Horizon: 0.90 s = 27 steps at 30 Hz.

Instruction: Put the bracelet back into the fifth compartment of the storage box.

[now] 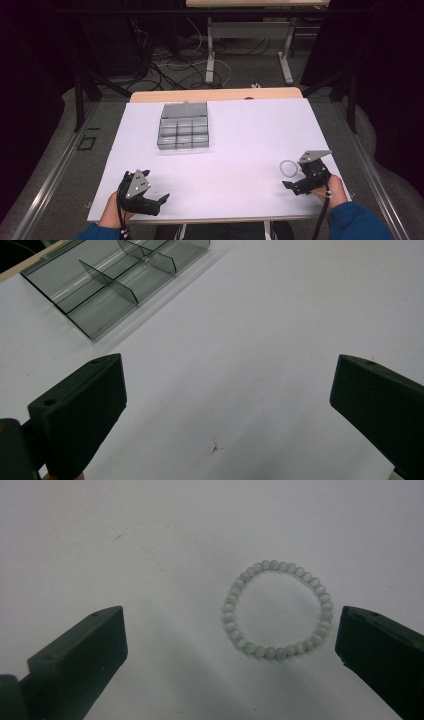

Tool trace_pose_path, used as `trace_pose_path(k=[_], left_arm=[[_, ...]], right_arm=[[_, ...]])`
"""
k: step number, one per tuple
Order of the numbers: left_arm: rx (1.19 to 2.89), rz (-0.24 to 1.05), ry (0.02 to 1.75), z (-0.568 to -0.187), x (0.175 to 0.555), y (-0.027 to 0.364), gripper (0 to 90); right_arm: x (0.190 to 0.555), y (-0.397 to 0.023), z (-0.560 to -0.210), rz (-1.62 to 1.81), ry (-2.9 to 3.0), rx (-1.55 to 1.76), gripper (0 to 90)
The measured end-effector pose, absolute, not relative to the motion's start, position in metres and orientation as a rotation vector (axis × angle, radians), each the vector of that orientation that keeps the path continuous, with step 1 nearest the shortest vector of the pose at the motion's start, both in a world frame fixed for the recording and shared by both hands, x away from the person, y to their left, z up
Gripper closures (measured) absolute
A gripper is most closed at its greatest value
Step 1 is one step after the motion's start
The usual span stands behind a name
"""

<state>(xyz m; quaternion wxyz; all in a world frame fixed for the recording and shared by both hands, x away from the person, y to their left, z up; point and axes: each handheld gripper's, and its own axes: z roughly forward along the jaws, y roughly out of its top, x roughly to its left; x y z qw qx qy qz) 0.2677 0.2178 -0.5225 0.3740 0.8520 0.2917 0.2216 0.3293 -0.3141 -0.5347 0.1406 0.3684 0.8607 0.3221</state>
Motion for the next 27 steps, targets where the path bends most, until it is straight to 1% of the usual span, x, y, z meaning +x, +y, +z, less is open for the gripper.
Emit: trace_pose_path(k=[9,15,17,18,21,22,24,25,27], left_arm=[[2.188,0.567,0.745,-0.523,0.268,0.218,1.2],[2.19,0.571,0.747,-0.523,0.267,0.217,1.2],[2.19,0.572,0.748,-0.523,0.267,0.217,1.2],[2.19,0.571,0.748,-0.523,0.267,0.217,1.2],[2.189,0.572,0.746,-0.522,0.267,0.217,1.2],[2.192,0.571,0.747,-0.522,0.267,0.217,1.2],[2.193,0.572,0.746,-0.523,0.267,0.217,1.2],[2.197,0.575,0.743,-0.522,0.268,0.218,1.2],[2.193,0.568,0.747,-0.523,0.267,0.218,1.2]], right_arm=[[0.336,-0.313,-0.54,0.926,2.518,1.054,0.1],[0.34,-0.314,-0.543,0.918,2.518,1.062,2.6],[0.341,-0.314,-0.544,0.904,2.514,1.078,5.7],[0.341,-0.314,-0.544,0.904,2.514,1.078,5.7],[0.342,-0.315,-0.544,0.937,2.502,1.069,12.8],[0.342,-0.315,-0.544,0.937,2.502,1.069,12.8],[0.341,-0.314,-0.544,0.935,2.492,1.076,18.8],[0.341,-0.314,-0.544,0.935,2.492,1.076,18.8],[0.341,-0.314,-0.544,0.924,2.495,1.075,25.4]])
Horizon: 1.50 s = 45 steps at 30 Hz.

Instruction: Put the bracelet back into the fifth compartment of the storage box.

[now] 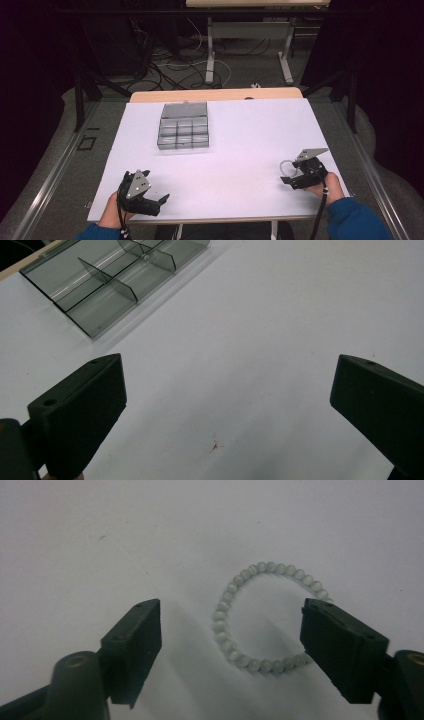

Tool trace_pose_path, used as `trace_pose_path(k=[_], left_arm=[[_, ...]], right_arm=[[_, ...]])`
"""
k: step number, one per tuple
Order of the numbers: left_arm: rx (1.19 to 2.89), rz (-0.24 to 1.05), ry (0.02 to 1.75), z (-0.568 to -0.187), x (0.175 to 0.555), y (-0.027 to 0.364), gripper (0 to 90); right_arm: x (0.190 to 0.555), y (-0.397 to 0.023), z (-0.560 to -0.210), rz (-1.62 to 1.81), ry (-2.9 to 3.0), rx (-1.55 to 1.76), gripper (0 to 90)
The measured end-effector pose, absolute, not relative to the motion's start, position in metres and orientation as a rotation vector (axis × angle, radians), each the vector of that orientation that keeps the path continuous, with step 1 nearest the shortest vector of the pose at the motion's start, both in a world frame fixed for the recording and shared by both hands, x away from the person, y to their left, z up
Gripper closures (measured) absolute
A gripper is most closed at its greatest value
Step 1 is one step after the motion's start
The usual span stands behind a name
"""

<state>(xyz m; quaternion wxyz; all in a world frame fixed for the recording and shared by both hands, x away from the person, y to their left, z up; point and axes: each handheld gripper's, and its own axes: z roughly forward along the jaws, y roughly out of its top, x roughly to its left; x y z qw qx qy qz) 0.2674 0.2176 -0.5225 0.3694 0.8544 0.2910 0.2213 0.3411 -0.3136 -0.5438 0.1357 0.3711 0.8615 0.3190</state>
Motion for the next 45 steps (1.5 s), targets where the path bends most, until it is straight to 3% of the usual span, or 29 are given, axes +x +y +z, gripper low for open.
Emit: trace_pose_path(k=[4,21,45], left_arm=[[2.196,0.57,0.748,-0.5226,0.2675,0.2172,1.2],[2.201,0.565,0.741,-0.5232,0.2678,0.2166,1.2],[2.202,0.568,0.742,-0.523,0.2671,0.2168,1.2]], right_arm=[[0.3399,-0.3128,-0.5428,0.924,2.474,1.092,41.5],[0.3381,-0.3081,-0.5456,0.868,2.518,1.109,78.0],[0.3377,-0.3061,-0.5478,0.89,2.481,1.179,85.3]])
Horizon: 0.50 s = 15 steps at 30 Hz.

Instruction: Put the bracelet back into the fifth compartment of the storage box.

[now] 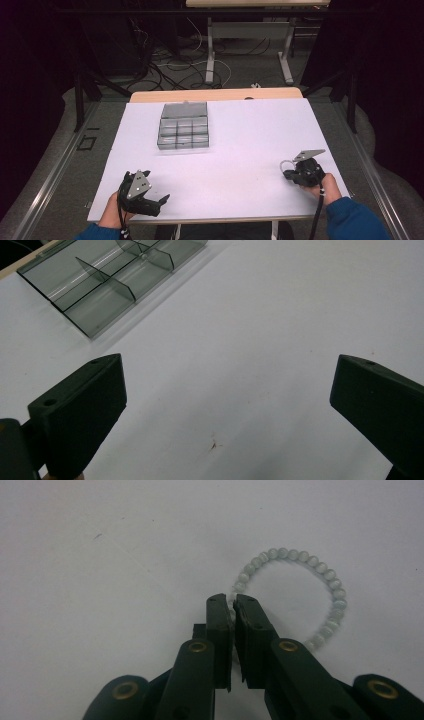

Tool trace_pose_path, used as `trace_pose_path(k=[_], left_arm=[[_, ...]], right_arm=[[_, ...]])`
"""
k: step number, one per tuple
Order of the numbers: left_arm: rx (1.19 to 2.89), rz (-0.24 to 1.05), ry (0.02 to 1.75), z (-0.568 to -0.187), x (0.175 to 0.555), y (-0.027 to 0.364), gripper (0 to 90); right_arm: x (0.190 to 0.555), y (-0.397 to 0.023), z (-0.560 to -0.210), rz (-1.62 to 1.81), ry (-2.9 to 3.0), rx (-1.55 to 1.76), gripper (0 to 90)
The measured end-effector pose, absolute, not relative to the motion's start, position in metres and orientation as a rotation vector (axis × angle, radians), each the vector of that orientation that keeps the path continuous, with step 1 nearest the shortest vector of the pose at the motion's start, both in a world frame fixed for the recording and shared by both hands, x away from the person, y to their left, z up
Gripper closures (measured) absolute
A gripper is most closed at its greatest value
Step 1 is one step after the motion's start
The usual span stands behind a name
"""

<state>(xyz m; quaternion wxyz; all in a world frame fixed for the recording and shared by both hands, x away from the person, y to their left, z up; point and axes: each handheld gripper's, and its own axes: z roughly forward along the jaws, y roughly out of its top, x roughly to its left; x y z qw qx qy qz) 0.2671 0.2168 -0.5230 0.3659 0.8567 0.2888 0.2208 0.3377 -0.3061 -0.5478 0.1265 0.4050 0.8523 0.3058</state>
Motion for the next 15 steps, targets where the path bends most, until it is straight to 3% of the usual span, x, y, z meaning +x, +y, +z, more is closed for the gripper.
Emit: trace_pose_path(k=[15], left_arm=[[2.199,0.57,0.741,-0.523,0.267,0.217,1.2]], right_arm=[[0.332,-0.306,-0.537,0.918,2.422,1.158,85.3]])
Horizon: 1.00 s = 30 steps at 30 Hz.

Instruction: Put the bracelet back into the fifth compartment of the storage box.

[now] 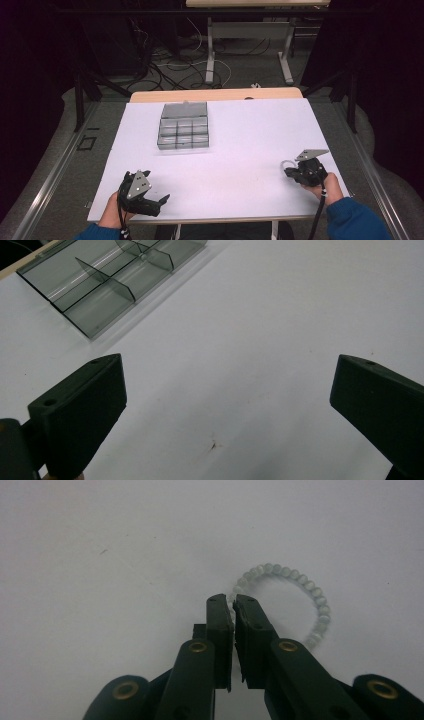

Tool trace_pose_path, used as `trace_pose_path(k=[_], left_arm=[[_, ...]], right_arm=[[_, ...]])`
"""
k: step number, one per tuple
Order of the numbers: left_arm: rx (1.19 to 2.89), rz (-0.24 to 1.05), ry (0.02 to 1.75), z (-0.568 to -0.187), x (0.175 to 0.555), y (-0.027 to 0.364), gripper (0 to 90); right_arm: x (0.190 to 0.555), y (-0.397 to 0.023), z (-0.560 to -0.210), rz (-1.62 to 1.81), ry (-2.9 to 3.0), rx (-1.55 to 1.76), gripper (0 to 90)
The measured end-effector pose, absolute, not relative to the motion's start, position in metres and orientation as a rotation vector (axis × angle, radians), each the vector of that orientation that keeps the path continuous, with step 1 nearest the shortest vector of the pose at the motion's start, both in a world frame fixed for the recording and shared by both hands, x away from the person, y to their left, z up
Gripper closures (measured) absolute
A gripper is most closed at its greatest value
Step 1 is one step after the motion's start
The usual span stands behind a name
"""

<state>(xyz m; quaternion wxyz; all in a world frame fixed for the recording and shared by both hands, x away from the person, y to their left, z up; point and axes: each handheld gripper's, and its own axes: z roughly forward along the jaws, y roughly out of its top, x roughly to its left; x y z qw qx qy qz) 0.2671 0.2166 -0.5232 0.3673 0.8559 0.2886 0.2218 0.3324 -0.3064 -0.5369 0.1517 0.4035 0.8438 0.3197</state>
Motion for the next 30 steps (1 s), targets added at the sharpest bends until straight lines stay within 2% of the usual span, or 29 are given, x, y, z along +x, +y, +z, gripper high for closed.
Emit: trace_pose_path(k=[30], left_arm=[[2.199,0.568,0.742,-0.523,0.267,0.217,1.2]], right_arm=[[0.326,-0.32,-0.506,1.064,2.266,1.163,85.4]])
